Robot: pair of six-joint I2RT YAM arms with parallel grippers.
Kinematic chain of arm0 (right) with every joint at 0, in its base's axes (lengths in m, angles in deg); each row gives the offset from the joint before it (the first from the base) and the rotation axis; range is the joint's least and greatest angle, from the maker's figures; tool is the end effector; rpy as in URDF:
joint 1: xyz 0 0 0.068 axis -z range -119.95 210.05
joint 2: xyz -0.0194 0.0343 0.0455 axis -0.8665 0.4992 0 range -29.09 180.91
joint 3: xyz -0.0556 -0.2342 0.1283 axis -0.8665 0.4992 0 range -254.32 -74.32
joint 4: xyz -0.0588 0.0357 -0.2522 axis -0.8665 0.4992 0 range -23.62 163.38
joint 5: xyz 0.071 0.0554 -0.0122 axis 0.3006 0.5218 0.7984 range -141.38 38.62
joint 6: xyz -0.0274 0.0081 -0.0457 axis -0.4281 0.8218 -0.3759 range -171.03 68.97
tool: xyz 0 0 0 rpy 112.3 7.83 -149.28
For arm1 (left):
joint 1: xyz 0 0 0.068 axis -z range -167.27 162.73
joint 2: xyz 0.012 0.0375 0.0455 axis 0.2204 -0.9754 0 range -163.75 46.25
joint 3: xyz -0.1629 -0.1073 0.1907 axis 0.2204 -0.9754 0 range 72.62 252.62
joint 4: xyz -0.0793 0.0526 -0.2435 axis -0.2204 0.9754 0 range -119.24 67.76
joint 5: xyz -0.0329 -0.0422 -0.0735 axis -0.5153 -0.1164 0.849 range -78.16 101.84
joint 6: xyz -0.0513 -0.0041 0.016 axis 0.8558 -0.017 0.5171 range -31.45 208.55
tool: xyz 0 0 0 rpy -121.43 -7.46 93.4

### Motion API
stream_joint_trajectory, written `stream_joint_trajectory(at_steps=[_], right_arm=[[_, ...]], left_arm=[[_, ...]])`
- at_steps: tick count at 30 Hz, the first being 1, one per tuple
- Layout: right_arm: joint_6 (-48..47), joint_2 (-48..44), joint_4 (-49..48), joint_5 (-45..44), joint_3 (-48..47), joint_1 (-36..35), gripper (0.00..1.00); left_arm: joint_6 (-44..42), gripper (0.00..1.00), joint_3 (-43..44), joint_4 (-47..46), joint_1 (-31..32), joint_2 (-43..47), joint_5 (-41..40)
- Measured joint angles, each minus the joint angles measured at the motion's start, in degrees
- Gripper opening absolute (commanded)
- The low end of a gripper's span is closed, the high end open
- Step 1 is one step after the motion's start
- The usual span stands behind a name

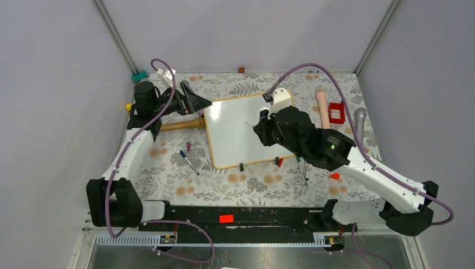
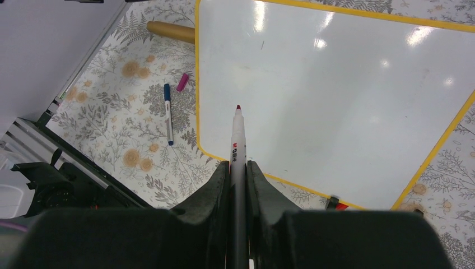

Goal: Write a sentence on the whiteboard
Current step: Hold the whiteboard on the whiteboard stand.

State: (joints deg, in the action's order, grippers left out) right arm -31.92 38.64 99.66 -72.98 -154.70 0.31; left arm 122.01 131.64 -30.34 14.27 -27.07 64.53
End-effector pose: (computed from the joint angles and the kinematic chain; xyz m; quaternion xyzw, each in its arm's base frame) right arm 0.1352 0.2059 0.4323 -0.1804 0.7945 0.2360 0.5296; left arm 0.2886 -0.0360 0.3422 0.0719 0.7510 -0.4991 0.4263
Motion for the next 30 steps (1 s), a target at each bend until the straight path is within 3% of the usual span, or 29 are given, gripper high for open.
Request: stream_joint_trajectory(at_steps=[6,17,21,25,30], right_arm=[[-0.3,-0.1,-0.1,-0.4,0.1,0.0,0.0],[-1.6,2.5,-0.8,-1.1,0.0,0.0,0.0],[-2.4,4.3,-0.9,-1.3,-0.2,0.0,0.0],[-3.1,5.5,-0.9,-1.3,-1.0,0.0,0.0],[-4.5,7.2,-1.0,-1.2,-3.3,0.0,0.0]], left_arm=[[4.8,0.99,-2.1,-3.8,-2.5,-3.7,1.4],[1.8,0.99,-0.7,-3.5,-3.5,-7.8,2.5],[3.0,0.99,-2.8,-11.6,-3.5,-8.6,3.3],[6.2,0.92,-5.1,-22.8,-4.3,-11.6,6.0],[16.8,0.88,-12.0,-51.2,-5.9,-18.8,9.8]])
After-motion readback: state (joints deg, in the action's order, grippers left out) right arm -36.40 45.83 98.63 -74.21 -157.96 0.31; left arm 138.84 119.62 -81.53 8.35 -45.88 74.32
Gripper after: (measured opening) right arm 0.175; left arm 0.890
